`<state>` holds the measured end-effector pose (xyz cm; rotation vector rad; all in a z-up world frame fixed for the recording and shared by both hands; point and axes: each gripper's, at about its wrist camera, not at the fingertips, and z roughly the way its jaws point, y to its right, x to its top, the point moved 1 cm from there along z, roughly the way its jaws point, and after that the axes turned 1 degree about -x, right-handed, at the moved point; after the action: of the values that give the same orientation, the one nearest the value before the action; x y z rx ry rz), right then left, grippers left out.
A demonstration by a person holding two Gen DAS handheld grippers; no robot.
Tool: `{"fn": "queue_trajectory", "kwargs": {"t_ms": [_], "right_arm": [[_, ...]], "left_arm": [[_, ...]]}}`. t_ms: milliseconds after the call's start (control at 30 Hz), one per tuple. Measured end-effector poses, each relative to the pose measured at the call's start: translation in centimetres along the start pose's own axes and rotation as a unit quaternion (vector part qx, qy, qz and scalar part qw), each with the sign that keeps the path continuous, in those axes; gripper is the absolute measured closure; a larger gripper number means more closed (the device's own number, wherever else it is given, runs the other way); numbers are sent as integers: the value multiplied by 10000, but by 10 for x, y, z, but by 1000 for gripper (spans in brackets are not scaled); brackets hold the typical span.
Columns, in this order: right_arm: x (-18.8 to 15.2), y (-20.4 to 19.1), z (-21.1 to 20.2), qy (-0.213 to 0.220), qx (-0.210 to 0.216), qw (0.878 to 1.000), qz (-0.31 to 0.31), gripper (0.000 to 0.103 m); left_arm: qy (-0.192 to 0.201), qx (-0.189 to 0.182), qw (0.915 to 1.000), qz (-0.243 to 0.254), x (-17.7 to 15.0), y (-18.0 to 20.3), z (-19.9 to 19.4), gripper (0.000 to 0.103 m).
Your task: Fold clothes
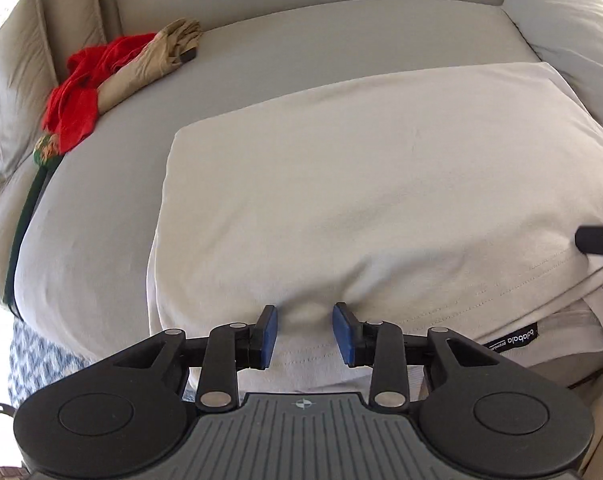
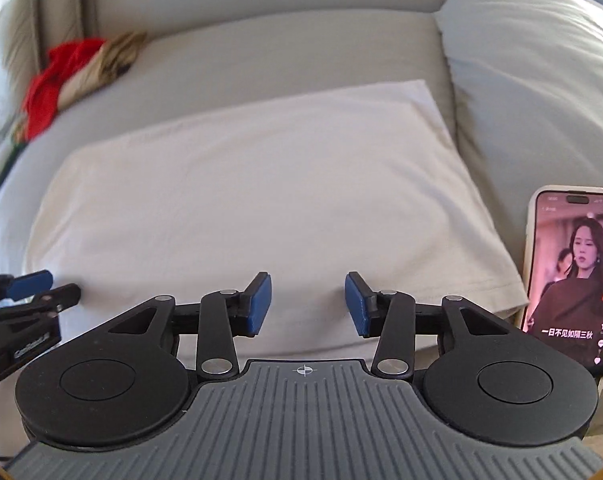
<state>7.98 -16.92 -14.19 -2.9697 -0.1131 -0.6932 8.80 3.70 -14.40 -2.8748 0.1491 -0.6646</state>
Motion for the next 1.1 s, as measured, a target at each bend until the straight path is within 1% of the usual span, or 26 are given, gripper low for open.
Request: {"fn": "queue_trajectory", "kwargs": {"t_ms": [33,67,100,133,167,200,233,267,300,367,400,433,467,500,533,600,633,700,733,767,833,900,1000,1033,1067,1100], "right_arm": [[-6,-4,-5,-114,-41,9998,-149,55],[-12,-5,-15,-195,-40,9995,-250,52],[-17,0,-22,-315,52,9992,-224,52],[-21,11,-29,-325,227,9992,-47,52],[-24,23,-40,-229,412,9987,170,53],[-27,35,-51,-46,599,9974,395,51],[-29,48,-63,202,785,9947,626,49],[-31,64,-72,447,974,9899,930,41],[-31,79,-77,659,1163,9820,1333,32],[-36,110,-81,875,1537,9590,2214,30],[-39,123,-77,916,1726,9450,2624,30],[-43,136,-74,956,1912,9288,3028,30],[-45,147,-69,940,2053,9155,3330,30],[-45,152,-62,860,2115,9079,3515,31],[-44,154,-55,776,2090,9055,3610,31],[-41,152,-43,613,1954,9101,3603,32],[-38,151,-34,491,1873,9135,3579,32],[-34,152,-15,290,1803,9113,3689,38],[-33,152,-6,211,1828,9073,3781,40],[-32,153,3,144,1890,9018,3884,44],[-33,154,18,137,1984,8921,4058,45],[-37,157,27,365,2068,8800,4261,44],[-45,166,39,737,2423,8490,4637,45],[-46,168,43,800,2507,8409,4729,45],[-45,168,47,839,2519,8382,4763,49],[-43,168,49,886,2498,8380,4769,55]], "left_arm": [[-135,-84,9998,83,-5,-1,-5,69],[-348,-258,9990,119,-11,-4,-9,69],[-474,-435,9979,52,-19,-9,-13,69],[-216,-452,9987,15,-26,-13,-25,67],[36,-476,9989,-37,-33,-18,-36,66],[231,-582,9977,-254,-38,-23,-48,66],[411,-789,9946,-533,-41,-30,-59,63],[568,-969,9908,-753,-43,-34,-68,61],[754,-1052,9875,-895,-44,-37,-77,60],[1190,-931,9836,-985,-50,-33,-96,56],[1368,-852,9820,-986,-53,-32,-103,55],[1433,-850,9811,-980,-53,-31,-105,54],[1498,-847,9803,-973,-54,-29,-107,54],[1558,-853,9793,-969,-54,-27,-109,54],[1573,-938,9781,-990,-52,-25,-110,54],[1595,-1084,9760,-1012,-48,-22,-110,54],[1595,-1093,9761,-993,-47,-20,-110,54],[1594,-1107,9763,-955,-46,-17,-112,53],[1593,-1098,9765,-955,-46,-18,-111,53],[1589,-1092,9763,-981,-45,-20,-110,53],[1555,-1085,9762,-1057,-46,-23,-107,53],[1495,-1052,9764,-1148,-46,-27,-105,53],[1409,-1030,9760,-1305,-46,-33,-101,53],[1404,-1044,9751,-1365,-46,-36,-100,53],[1405,-1053,9741,-1423,-45,-38,-99,53],[1407,-1057,9731,-1488,-45,-40,-98,53]]}}
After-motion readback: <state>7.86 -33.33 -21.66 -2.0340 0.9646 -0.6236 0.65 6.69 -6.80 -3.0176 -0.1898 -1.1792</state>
